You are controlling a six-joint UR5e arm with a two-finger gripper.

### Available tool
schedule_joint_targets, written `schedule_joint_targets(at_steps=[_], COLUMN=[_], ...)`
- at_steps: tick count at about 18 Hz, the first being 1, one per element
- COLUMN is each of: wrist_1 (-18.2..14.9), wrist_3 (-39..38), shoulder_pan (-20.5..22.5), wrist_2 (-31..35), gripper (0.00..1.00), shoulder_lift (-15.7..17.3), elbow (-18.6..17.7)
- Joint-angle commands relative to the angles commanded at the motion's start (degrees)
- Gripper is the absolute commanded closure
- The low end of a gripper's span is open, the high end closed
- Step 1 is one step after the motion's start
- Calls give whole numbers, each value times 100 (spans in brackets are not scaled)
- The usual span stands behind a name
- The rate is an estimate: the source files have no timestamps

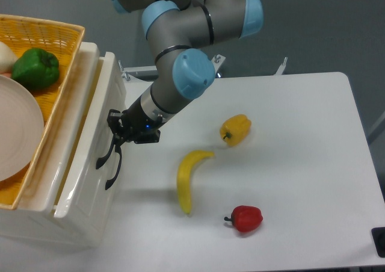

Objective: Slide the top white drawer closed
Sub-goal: 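Push the drawer front with the gripper into the cabinet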

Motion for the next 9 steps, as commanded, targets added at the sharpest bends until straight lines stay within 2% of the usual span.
schedule_joint_targets(at_steps=[9], wrist_1=[106], wrist_3=[-97], shoulder_pan=[-115], wrist_2=[0], gripper=[89], shoulder_lift=[-26], elbow=[17])
